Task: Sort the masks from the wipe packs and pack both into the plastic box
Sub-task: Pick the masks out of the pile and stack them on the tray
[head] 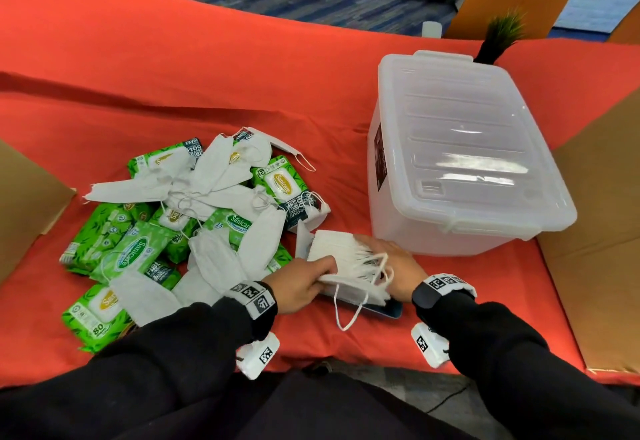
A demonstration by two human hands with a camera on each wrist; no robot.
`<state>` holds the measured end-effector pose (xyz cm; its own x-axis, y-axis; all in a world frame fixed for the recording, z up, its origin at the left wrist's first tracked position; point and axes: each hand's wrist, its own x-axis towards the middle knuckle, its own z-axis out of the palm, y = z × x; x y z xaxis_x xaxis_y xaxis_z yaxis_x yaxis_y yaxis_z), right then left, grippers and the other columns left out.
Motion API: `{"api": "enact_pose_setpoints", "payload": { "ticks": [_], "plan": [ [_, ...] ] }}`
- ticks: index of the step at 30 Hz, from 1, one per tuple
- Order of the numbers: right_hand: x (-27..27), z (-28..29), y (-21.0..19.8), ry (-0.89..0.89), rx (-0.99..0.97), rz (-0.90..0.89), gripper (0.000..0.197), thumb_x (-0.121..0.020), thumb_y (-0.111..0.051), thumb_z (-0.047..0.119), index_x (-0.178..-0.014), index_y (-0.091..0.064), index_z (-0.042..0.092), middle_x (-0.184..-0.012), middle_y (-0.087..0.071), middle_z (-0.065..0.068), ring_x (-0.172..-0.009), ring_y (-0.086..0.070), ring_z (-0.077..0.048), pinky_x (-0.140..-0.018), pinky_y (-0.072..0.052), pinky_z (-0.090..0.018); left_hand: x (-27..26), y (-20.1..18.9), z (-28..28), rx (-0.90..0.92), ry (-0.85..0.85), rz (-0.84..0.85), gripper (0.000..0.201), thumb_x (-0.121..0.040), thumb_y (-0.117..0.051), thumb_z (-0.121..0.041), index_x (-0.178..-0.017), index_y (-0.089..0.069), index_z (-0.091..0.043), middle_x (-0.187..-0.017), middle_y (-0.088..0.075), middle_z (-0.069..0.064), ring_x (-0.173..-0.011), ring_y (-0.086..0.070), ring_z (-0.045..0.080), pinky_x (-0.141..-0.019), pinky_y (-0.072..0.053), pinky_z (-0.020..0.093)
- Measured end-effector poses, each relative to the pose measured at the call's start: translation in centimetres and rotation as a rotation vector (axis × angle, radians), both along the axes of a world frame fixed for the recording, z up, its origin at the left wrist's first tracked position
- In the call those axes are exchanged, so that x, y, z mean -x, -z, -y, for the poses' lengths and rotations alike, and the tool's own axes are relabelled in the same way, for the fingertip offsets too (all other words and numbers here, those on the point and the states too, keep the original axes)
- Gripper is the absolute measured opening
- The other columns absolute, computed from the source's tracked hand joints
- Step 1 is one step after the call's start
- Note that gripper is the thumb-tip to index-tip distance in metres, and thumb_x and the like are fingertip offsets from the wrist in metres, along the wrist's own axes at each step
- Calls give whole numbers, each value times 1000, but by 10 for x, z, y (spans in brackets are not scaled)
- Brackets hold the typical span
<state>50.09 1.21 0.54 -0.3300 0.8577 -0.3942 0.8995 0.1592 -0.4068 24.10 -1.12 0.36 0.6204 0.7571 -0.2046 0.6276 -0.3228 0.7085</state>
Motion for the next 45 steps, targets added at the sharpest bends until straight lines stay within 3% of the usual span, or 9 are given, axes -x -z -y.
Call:
{"api": "enact_pose_setpoints", "payload": {
  "ticks": [6, 14, 22, 26, 30, 33, 37, 42, 45],
  "plan": [
    [-6, 3, 1, -40, -49, -19, 98, -71, -69, 58, -156, -22, 42, -154, -44, 3, -138, -44, -24, -111, -39, -47, -8, -24, -6, -349, 219, -538, 22, -92, -52, -15, -113, -49, -18, -91, -68, 13, -82, -65, 39, -59, -41, 39],
    [-8, 14, 8, -13, -100, -124, 95, -67, -71, 9, -153, -36, 29, -154, -43, 0, -142, -40, -22, -118, -29, -28, -37, -34, 4, -469, 389, -752, 23, -97, -44, -12, -105, -65, -10, -105, -73, 13, -97, -69, 37, -65, -38, 37],
    [-13, 32, 9, 187, -202, -210, 85, -66, -77, 17, -145, -48, 27, -148, -44, -2, -137, -40, -22, -114, -26, -22, -30, -24, 2, -511, 367, -677, 15, -66, -78, -25, -64, -64, -21, -56, -63, 0, -51, -63, 25, -47, -29, 26],
    [-16, 40, 7, 377, -126, -313, 69, -68, -84, 15, -132, -59, 22, -127, -58, 0, -117, -56, -19, -101, -39, -23, -23, -16, -2, -551, 237, -582, 14, -67, -79, -19, -65, -65, -19, -63, -63, 0, -60, -63, 27, -47, -40, 30],
    [-11, 45, -1, 826, 115, -651, 36, -81, -81, 12, -114, -67, 18, -111, -68, -1, -104, -66, -17, -89, -53, -30, -15, -15, 0, -359, 102, -498, 13, -88, -65, -29, -98, -70, -22, -99, -63, -1, -91, -65, 28, -64, -41, 33],
    [0, 47, -12, 1028, 343, -875, 13, -93, -69, 11, -107, -69, 10, -95, -72, -3, -82, -66, -10, -61, -50, -17, -5, -14, -7, -107, -187, -237, 34, -70, -84, -39, -89, -59, -26, -85, -64, -7, -80, -62, 15, -67, -44, 31],
    [20, 41, -10, 1122, 570, -922, 24, -93, -70, 26, -114, -69, 15, -100, -77, -2, -91, -71, -20, -81, -55, -32, 7, -1, -9, 119, -496, -69, 44, -53, -96, -40, -72, -60, -22, -69, -67, -4, -64, -61, 11, -66, -50, 33],
    [38, 29, -8, 1202, 790, -1078, 30, -96, -68, 22, -121, -66, 4, -95, -79, -14, -79, -78, -27, -61, -63, -38, 11, 12, 2, 240, -676, 96, 35, -66, -94, -30, -77, -63, -18, -71, -68, 8, -57, -65, 18, -56, -60, 40],
    [35, 24, -6, 1209, 869, -1133, 38, -94, -70, 32, -124, -66, 9, -113, -76, -15, -99, -74, -33, -78, -60, -48, 17, 13, 9, 305, -772, 214, 27, -73, -90, -20, -86, -68, -14, -72, -69, 9, -65, -72, 26, -59, -63, 44]
  ]
}}
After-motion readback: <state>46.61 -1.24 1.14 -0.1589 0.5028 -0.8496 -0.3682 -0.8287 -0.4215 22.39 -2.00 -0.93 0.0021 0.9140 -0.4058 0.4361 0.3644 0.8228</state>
